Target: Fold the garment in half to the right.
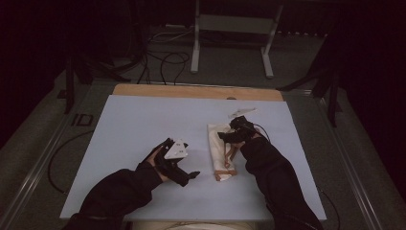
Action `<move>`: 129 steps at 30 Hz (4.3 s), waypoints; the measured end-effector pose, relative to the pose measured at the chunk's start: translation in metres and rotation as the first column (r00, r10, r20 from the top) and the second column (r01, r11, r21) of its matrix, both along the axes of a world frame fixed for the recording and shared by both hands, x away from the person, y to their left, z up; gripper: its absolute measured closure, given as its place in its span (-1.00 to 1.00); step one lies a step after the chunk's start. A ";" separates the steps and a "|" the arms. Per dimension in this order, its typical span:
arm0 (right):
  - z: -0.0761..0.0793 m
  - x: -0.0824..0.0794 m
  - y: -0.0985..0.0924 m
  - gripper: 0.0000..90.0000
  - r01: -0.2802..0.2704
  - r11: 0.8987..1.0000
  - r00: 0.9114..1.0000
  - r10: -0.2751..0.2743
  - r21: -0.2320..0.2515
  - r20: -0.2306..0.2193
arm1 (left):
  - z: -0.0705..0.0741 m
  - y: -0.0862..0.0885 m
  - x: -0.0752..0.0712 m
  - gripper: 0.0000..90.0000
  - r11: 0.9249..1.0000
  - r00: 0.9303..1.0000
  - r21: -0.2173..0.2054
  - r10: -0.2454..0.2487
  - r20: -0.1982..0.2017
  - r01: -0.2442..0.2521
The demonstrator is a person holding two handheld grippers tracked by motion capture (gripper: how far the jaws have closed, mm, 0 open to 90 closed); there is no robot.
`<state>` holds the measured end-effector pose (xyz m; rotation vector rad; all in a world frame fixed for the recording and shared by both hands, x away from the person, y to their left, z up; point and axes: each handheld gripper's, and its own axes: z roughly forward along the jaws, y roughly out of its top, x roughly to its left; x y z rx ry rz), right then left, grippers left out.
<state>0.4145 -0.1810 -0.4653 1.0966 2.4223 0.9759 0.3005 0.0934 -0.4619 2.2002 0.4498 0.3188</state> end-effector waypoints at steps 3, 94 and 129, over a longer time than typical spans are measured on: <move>-0.003 -0.001 0.002 0.23 0.002 1.000 1.000 -0.002 -0.028 -0.014 | -0.007 0.013 -0.009 -0.99 1.000 1.000 -0.009 0.023 -0.015 -0.024; -0.017 0.037 -0.052 0.96 0.178 0.984 0.983 -0.176 -0.029 0.059 | -0.049 0.087 -0.024 -0.99 0.952 0.967 -0.173 0.253 -0.011 -0.251; -0.053 0.065 -0.059 0.93 0.257 0.965 0.966 -0.256 -0.052 0.014 | -0.048 0.089 -0.024 -0.99 0.948 0.964 -0.180 0.267 0.001 -0.263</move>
